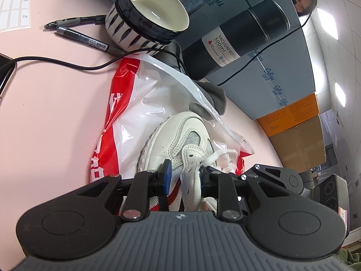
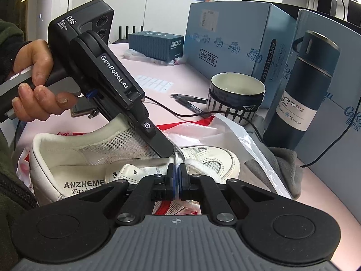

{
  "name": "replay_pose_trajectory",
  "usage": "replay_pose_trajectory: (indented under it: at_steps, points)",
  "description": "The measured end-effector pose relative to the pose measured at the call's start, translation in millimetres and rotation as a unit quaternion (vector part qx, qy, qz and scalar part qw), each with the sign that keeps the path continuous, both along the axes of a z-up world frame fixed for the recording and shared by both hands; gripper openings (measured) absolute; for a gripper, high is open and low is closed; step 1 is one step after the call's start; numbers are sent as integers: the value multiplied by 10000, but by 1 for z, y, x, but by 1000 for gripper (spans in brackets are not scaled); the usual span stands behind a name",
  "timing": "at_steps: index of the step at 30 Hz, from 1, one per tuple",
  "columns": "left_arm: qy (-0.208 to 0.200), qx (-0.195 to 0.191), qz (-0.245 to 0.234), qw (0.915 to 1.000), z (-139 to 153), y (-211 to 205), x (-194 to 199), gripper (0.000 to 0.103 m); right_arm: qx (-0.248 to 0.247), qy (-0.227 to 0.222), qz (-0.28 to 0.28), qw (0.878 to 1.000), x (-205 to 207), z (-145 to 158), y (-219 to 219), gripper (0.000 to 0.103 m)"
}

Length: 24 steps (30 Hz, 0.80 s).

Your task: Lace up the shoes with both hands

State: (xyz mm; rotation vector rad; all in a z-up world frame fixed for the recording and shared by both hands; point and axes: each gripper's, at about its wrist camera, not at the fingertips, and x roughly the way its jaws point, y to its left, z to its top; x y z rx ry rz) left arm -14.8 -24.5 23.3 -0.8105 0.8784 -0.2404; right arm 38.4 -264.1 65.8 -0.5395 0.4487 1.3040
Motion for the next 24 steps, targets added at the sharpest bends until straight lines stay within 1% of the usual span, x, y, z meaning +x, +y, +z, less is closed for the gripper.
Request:
replay_pose_trajectory:
  at_steps: [3, 6, 8, 10, 12, 13, 15, 16, 17, 18, 24]
  points:
    - [15, -37, 8, 10000, -1, 1, 0, 21, 13, 41, -36, 10000, 0, -1, 0, 3]
    - [17, -91, 28, 10000, -2, 2, 0, 21, 179, 221, -147, 9995, 3, -3, -3, 3]
    - [16, -103, 24, 9999, -3, 2, 0, 21, 397, 548, -295, 9973, 9, -6, -8, 3]
    - [19, -106, 17, 9999, -3, 2, 1, 21, 688, 1194, -561, 9889, 22, -10, -14, 2]
    - [17, -103, 14, 9999, -3, 1, 1, 21, 859, 1566, -725, 9812, 28, -12, -18, 2]
    - [17, -106, 11, 9999, -3, 1, 1, 21, 866, 1543, -735, 9815, 27, -12, -17, 2]
    - [19, -118, 3, 9999, -3, 2, 1, 21, 809, 1312, -690, 9856, 21, -10, -15, 2]
    - [20, -121, -3, 9999, -3, 2, 1, 21, 721, 1028, -586, 9904, 15, -9, -13, 2]
    - [18, -114, -12, 9999, -3, 2, 1, 21, 599, 654, -438, 9951, 7, -9, -10, 2]
    - [15, -106, -18, 9999, -3, 2, 1, 21, 539, 443, -327, 9970, 3, -9, -9, 2]
    - [14, -130, -49, 9999, -3, 3, 1, 21, 374, -299, 219, 9986, -5, -12, -10, 3]
